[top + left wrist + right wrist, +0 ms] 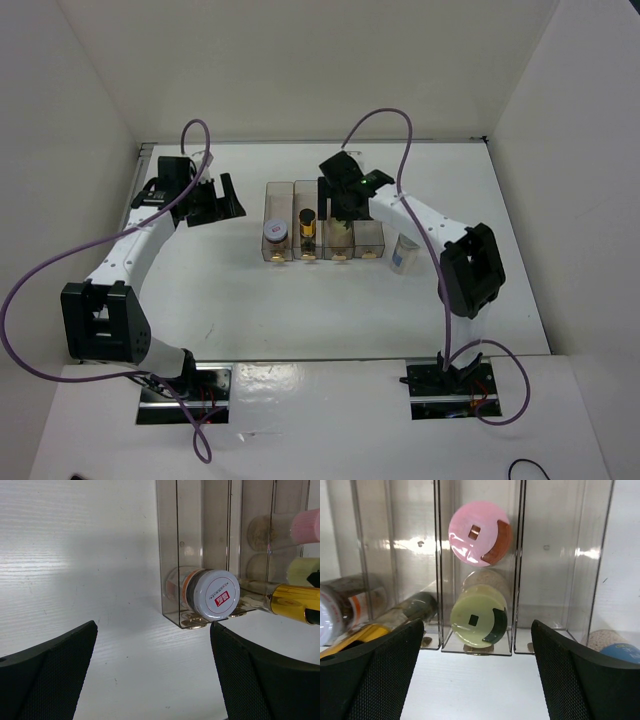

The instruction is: Organize the condiment bottles

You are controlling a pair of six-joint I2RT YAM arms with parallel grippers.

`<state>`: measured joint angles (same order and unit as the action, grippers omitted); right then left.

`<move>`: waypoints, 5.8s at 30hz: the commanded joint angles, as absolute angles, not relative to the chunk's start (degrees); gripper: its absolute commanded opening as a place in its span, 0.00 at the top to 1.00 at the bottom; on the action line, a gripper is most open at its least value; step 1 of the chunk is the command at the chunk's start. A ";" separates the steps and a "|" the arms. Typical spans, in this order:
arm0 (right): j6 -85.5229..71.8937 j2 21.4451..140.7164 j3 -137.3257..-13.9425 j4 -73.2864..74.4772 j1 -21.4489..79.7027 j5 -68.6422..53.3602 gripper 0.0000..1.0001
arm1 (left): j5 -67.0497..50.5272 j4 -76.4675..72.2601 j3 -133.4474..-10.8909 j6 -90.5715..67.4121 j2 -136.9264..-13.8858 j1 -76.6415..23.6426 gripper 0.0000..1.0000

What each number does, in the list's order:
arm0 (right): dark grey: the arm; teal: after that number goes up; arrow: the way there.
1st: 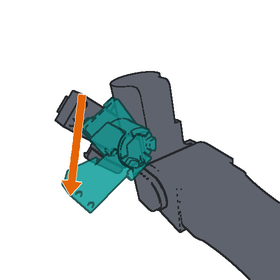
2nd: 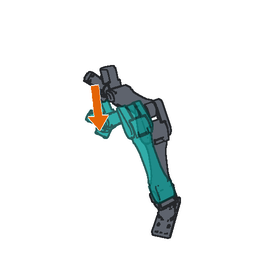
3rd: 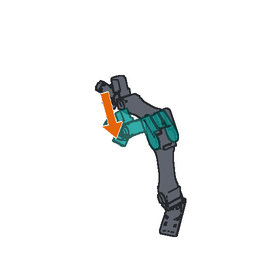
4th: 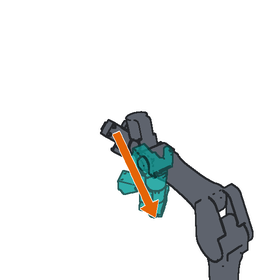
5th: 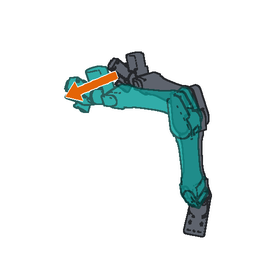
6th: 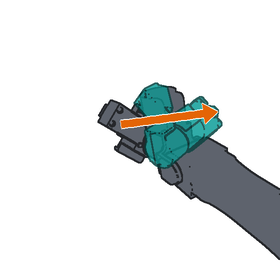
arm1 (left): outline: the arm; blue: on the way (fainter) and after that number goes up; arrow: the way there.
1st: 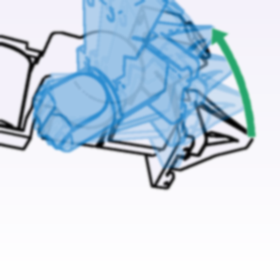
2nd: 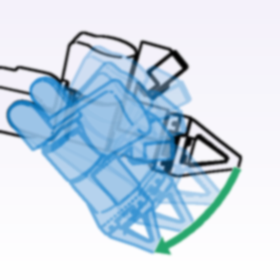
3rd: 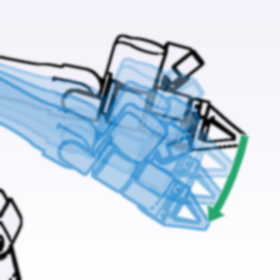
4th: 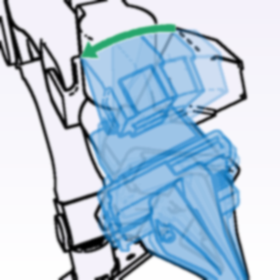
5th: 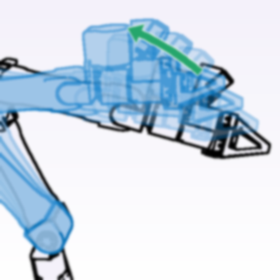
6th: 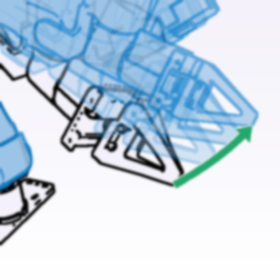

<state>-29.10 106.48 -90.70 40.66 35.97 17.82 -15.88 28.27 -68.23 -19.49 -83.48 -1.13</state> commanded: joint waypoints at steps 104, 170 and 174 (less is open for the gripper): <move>-28.39 82.01 -68.72 44.47 17.93 16.79 0.72 | -17.67 26.19 -66.88 -18.28 -82.71 -0.70 0.01; -19.69 111.18 -101.16 42.01 24.52 15.03 0.69 | -17.67 26.19 -67.41 -18.28 -84.81 -0.18 0.01; -19.69 111.18 -100.11 41.48 24.52 15.03 0.64 | -17.67 26.19 -67.41 -18.28 -84.81 -0.18 0.01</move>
<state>-20.05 112.07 -100.09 45.45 23.81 13.34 -16.82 27.81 -67.09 -19.49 -84.51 -0.49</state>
